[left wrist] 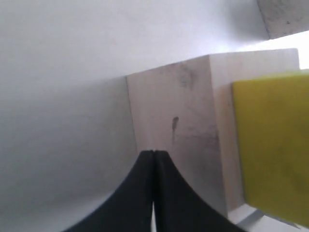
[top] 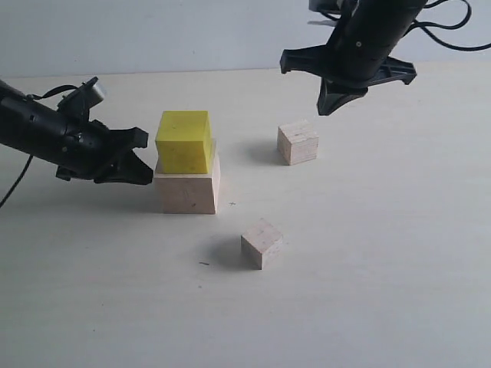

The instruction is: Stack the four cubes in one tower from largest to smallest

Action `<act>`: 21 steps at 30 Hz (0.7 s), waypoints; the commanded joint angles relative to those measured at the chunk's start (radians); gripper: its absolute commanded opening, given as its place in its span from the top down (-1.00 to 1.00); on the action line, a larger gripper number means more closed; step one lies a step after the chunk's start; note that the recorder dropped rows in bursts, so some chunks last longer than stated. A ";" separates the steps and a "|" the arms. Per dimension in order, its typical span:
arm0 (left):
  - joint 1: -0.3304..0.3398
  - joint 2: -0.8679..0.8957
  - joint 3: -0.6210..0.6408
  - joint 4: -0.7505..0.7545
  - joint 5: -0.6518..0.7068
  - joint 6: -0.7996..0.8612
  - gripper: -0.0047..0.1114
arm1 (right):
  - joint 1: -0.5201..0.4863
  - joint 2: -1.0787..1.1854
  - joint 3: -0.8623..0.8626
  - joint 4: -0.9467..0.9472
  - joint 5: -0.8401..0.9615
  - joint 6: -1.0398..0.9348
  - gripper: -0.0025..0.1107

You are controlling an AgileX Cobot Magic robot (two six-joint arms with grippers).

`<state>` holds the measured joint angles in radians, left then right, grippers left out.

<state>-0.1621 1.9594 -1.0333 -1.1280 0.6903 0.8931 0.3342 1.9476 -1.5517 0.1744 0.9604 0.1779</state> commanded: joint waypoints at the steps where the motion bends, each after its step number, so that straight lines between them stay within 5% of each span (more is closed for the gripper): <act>1: -0.018 0.022 -0.001 -0.064 0.005 0.049 0.92 | -0.029 -0.036 0.000 0.007 0.012 -0.038 0.96; 21: -0.061 0.025 -0.001 -0.191 -0.005 0.132 0.92 | -0.032 -0.051 0.000 0.029 0.011 -0.047 0.96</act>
<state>-0.2013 1.9857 -1.0333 -1.3011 0.6902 1.0196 0.3056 1.9056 -1.5517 0.1968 0.9725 0.1428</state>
